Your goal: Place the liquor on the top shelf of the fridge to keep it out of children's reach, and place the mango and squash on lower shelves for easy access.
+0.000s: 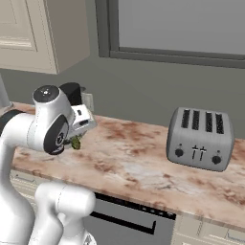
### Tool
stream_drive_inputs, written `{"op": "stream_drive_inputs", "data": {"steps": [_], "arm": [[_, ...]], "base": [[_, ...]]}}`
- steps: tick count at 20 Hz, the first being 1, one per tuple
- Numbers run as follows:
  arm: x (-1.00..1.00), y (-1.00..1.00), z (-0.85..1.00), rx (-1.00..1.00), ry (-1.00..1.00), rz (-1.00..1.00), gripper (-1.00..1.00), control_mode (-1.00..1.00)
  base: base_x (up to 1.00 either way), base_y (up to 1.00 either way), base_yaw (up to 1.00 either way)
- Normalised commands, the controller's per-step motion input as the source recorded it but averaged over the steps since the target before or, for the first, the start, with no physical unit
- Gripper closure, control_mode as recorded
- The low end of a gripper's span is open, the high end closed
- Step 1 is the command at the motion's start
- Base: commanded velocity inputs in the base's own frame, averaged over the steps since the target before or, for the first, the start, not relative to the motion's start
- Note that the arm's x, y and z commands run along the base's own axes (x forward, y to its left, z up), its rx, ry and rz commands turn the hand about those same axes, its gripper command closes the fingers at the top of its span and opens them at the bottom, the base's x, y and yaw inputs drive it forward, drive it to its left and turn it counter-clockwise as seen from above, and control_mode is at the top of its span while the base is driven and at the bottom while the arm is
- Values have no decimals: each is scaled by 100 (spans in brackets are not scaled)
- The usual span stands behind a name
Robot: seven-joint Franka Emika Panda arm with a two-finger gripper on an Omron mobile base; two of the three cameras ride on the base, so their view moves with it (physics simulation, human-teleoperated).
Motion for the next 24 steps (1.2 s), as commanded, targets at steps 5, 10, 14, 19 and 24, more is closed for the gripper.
{"op": "stream_drive_inputs", "data": {"steps": [5,10,14,19,24], "arm": [[0,28,32,-10,0,0,100,-100],[-14,2,3,-5,0,2,100,-100],[0,0,0,0,0,0,100,100],[0,0,0,0,0,0,100,100],[0,0,0,0,0,0,100,100]], "base": [[0,0,0],[0,0,0],[-52,-2,3],[-80,-28,10],[-62,-71,15]]}}
